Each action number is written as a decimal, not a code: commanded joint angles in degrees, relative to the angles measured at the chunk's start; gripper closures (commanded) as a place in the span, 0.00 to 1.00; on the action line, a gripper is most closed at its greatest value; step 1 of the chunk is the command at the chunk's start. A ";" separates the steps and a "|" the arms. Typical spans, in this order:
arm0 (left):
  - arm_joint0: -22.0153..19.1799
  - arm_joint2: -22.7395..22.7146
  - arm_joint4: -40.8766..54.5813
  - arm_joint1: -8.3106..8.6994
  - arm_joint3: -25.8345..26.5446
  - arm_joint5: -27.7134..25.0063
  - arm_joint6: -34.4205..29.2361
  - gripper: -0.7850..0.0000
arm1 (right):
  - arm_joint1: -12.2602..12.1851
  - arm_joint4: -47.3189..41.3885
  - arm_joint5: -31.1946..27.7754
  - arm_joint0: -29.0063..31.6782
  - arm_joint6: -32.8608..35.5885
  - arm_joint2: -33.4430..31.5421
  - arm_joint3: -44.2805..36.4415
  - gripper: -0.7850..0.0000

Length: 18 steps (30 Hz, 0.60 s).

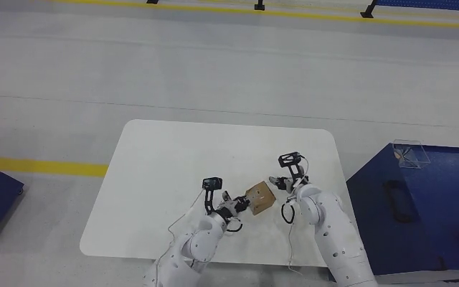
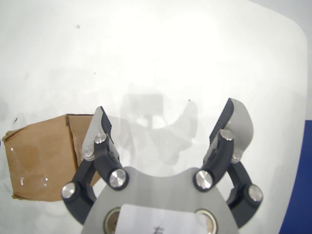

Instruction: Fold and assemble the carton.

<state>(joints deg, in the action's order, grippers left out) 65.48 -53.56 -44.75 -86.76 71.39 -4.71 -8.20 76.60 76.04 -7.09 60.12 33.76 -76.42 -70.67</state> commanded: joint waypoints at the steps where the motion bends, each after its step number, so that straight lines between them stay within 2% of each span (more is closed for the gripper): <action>1: -0.73 0.76 -21.22 1.00 -2.50 -6.71 3.15 0.00 | 0.15 -0.61 -2.63 -2.18 -0.29 1.09 2.74 0.00; 3: -1.04 1.72 -30.02 1.44 -3.99 -4.31 5.60 0.00 | 0.26 -0.77 -4.97 -3.75 -0.37 2.13 4.64 0.00; 5: -1.01 2.32 -32.97 1.60 -4.40 -4.66 6.42 0.00 | 0.35 -0.80 -6.95 -4.91 -1.17 3.02 6.03 0.00; 8: -1.02 3.39 -38.99 1.80 -4.99 -2.16 5.99 0.00 | 0.54 -1.01 -9.54 -6.25 -1.82 4.48 7.61 0.00; 14: -1.29 5.93 -43.26 1.31 -6.26 -0.41 5.09 0.00 | 0.89 -0.36 -11.20 -7.97 -3.37 6.86 9.94 0.00; 18: -1.47 6.82 -41.17 0.51 -6.43 0.85 9.49 0.00 | 0.78 -0.80 -10.53 -8.10 -3.91 6.47 10.72 0.00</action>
<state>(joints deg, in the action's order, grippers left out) 64.02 -46.90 -86.68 -86.03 65.07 -4.38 -0.73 77.46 75.44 -17.95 51.95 30.07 -69.58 -60.13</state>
